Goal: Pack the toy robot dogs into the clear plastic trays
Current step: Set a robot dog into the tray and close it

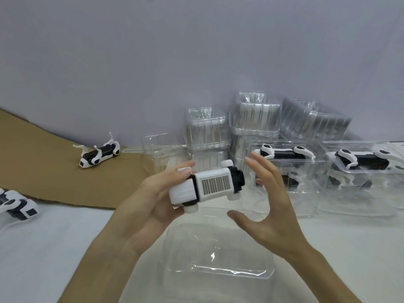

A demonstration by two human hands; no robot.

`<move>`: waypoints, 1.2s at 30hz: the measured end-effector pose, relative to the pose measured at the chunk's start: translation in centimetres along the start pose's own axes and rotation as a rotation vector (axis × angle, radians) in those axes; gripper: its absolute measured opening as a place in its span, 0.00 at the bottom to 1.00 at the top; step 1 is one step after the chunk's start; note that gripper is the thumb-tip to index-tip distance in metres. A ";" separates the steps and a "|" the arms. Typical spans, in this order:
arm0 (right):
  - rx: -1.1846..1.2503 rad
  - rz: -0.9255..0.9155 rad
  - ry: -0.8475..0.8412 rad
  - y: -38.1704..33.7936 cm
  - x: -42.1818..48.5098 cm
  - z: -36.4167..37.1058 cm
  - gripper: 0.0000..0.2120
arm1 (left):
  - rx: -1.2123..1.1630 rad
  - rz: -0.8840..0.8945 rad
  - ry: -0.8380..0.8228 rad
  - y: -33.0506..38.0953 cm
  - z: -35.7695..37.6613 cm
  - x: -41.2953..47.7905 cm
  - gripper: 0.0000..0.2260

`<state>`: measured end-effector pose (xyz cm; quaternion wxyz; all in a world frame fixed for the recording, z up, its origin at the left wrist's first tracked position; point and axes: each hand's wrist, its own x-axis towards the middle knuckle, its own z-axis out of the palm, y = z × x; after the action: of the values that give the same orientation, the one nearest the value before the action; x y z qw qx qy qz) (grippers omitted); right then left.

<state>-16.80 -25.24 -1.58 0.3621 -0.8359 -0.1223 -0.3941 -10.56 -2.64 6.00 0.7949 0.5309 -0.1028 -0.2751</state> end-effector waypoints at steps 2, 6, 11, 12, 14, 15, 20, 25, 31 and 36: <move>-0.021 -0.035 -0.011 -0.3 0.0 0.2 0.40 | -0.024 -0.074 -0.083 -0.4 -0.1 0.2 0.19; -0.107 -0.151 0.079 -0.6 0.0 0.6 0.27 | 0.028 -0.137 -0.294 -1.0 -0.4 0.8 0.21; 0.002 -0.064 0.099 -1.0 0.2 -0.2 0.25 | 0.130 -0.060 -0.381 -0.5 -2.2 1.7 0.21; 0.083 -0.003 0.107 -1.2 0.3 -0.5 0.25 | 0.223 0.026 -0.292 -0.9 -2.5 1.9 0.18; 0.235 0.104 0.135 -1.3 0.5 -1.0 0.21 | 0.431 0.286 0.010 -2.4 -3.2 2.4 0.13; 0.307 0.153 0.142 -1.3 0.5 -1.3 0.19 | 0.518 0.406 0.157 -3.1 -3.6 2.5 0.11; 0.582 0.406 0.020 -1.5 0.8 -1.6 0.14 | 0.679 0.221 0.026 -6.6 -4.8 3.2 0.18; 0.470 0.439 -0.181 -1.7 0.5 -0.8 0.15 | 0.505 0.116 0.071 -8.5 -4.4 4.5 0.15; 0.271 0.421 -0.313 -1.4 0.2 -0.8 0.15 | 0.422 0.063 0.093 -9.2 -5.1 4.6 0.16; 0.166 0.409 -0.388 -1.6 0.1 -0.8 0.15 | 0.463 0.115 0.106 -8.9 -5.0 4.9 0.12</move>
<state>-17.93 -24.68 -0.35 0.4710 -0.8704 -0.0501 -0.1344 -7.20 -3.95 -4.74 0.6707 0.7059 -0.1514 -0.1700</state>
